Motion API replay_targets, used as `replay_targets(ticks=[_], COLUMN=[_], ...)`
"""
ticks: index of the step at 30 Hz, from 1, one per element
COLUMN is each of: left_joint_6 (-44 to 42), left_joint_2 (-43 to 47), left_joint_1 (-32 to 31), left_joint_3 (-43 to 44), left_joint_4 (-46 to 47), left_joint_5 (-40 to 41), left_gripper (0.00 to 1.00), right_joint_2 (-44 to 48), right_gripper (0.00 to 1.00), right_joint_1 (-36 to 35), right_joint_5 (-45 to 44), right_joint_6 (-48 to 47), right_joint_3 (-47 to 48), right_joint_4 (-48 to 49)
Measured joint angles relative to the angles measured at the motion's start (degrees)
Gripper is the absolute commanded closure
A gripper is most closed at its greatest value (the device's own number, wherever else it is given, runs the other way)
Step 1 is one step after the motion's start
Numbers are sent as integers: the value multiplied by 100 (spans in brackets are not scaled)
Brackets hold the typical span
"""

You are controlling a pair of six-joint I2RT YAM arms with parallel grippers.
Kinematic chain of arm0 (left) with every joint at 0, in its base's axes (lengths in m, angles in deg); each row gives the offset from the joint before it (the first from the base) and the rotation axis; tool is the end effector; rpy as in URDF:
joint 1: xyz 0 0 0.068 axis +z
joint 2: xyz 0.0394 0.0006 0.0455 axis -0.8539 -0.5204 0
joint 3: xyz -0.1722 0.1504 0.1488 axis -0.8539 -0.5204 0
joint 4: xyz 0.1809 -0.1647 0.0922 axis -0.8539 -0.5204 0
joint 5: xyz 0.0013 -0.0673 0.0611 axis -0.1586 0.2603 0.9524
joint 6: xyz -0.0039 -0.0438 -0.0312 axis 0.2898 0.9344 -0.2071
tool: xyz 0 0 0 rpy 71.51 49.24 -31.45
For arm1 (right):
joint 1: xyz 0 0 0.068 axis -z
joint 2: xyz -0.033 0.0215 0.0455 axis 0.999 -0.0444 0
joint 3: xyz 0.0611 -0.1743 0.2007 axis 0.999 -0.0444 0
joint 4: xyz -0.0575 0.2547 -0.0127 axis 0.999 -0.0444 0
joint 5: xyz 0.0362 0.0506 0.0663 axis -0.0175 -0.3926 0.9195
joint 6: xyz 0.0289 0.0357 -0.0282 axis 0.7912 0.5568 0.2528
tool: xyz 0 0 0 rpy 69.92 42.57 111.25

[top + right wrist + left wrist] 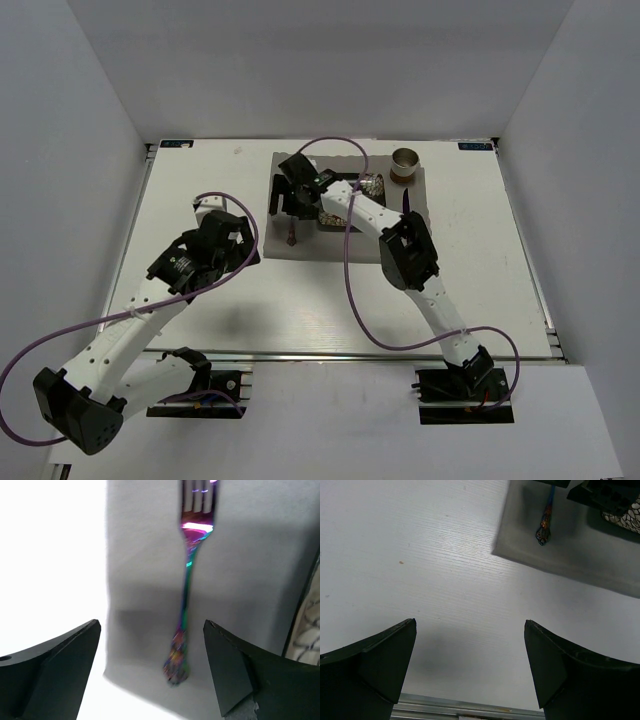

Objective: Set the dinner table for one person

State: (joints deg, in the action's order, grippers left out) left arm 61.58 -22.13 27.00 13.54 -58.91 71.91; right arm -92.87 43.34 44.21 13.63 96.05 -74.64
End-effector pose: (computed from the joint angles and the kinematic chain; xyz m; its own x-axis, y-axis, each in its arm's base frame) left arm 0.1684 -0.0863 0.3084 -0.6721 -0.2060 -0.7112 -0.1769 0.9774 -0.1159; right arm 0.4003 0.3831 0.1942 -0.8280 0.1091 -0.5501 -0.1327 0.9149 0.3811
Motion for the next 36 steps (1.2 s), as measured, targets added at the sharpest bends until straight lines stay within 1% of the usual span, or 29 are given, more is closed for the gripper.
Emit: replay_targets(ticks=[2, 5, 8, 10, 14, 17, 20, 22, 25, 29, 33, 36], left_joint_6=[7, 39, 74, 101, 155, 164, 179, 181, 179, 179, 188, 205], left_joint_2=[17, 83, 168, 199, 197, 197, 201, 210, 275, 382, 463, 494], left_joint_1=[0, 0, 0, 0, 26, 42, 44, 44, 44, 44, 44, 44], left_joint_3=[0, 0, 0, 0, 35, 144, 365, 614, 988, 1445, 1762, 1982], left_joint_4=[-2, -7, -31, -66, -216, -396, -664, -863, -1117, -1478, -1932, -2291], left_joint_5=[24, 109, 245, 350, 503, 623, 791, 920, 1078, 1255, 1370, 1379], left_gripper=[2, 2, 2, 2, 2, 2, 2, 2, 2, 2, 2, 2], right_joint_2=[186, 800, 1943, 2776, 4734, 6000, 7138, 7838, 8679, 9527, 10021, 10244], right_gripper=[11, 11, 11, 11, 11, 11, 11, 11, 11, 11, 11, 11], right_joint_1=[-44, -66, -81, -76, -57, -42, -24, -22, -20, -20, -17, -20], right_joint_5=[26, 195, 269, 140, -684, -1416, -2138, -2476, -2817, -3119, -3314, -3292], right_joint_6=[-57, -175, -424, -605, -1023, -1158, -1161, -1145, -1088, -951, -866, -874], right_joint_3=[-46, -461, -1362, -2020, -3593, -4631, -5567, -6024, -6317, -6308, -6205, -6201], right_joint_4=[-17, 33, 199, 354, 396, 164, -387, -876, -1486, -2216, -2942, -3211])
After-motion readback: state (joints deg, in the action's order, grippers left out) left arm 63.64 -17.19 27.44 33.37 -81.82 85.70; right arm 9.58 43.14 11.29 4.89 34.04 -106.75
